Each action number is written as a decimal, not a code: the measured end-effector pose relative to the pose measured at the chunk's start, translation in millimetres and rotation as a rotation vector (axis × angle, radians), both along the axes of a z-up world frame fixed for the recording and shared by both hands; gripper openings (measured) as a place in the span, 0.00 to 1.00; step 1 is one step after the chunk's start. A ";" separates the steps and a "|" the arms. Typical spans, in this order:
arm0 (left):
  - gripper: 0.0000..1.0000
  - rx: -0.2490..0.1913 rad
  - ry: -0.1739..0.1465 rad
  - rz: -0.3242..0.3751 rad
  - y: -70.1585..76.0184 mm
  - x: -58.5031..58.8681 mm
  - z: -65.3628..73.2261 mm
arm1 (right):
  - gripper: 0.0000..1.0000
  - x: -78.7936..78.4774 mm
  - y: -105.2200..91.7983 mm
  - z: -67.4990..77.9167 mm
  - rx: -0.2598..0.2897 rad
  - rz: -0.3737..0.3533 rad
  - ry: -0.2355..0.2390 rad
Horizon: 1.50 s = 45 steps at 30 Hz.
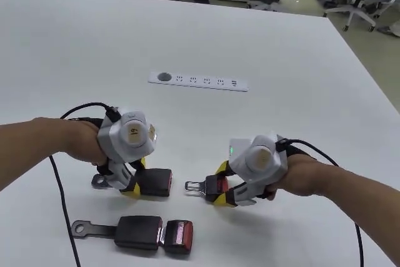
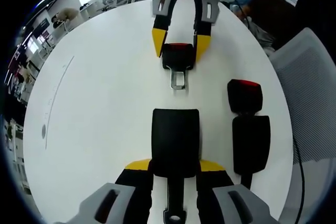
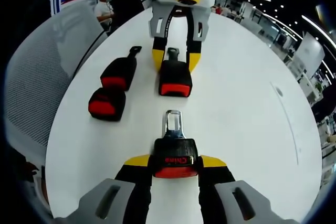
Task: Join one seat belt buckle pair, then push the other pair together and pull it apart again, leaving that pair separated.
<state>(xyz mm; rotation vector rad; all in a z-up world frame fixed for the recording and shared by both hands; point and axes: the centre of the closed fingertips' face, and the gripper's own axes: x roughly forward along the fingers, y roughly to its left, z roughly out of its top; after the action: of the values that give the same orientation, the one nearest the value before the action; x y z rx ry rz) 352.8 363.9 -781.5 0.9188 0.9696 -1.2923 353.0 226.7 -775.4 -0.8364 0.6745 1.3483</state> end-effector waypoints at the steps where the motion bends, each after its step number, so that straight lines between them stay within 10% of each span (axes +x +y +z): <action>1: 0.32 0.001 0.000 0.000 -0.1 0.0 0.1 | 0.30 0.4 -1.4 -0.9 -0.001 -0.001 0.001; 45: 0.40 -0.015 -0.022 0.014 2.3 -0.1 1.0 | 0.35 1.5 -26.5 3.2 -0.069 0.024 -0.056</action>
<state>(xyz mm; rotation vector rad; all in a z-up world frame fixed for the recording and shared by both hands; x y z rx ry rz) 352.7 366.3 -780.5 0.9108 0.9465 -1.2736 354.5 200.2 -772.1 -0.9372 0.6715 1.3247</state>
